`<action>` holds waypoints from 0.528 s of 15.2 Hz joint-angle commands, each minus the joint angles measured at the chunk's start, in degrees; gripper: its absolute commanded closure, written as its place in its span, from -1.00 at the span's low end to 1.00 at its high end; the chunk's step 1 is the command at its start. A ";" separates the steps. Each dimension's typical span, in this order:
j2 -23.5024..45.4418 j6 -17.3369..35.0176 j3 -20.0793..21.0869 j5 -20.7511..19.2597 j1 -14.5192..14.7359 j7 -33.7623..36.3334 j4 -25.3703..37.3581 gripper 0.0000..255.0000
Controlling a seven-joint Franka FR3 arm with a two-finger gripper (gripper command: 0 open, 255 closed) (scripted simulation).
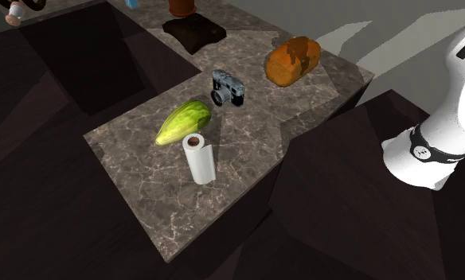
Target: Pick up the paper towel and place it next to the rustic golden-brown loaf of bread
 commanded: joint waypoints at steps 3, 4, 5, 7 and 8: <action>1.26 3.31 -1.43 -0.99 -0.76 -1.11 -1.91 -1.00; 2.01 4.98 -2.16 -1.47 -1.15 -1.65 -2.76 -1.00; 2.83 6.67 -2.88 -1.94 -1.54 -2.19 -3.54 -1.00; 4.69 10.06 -4.34 -2.85 -2.32 -3.24 -4.89 -1.00; 5.74 11.77 -5.07 -3.28 -2.72 -3.76 -5.47 -1.00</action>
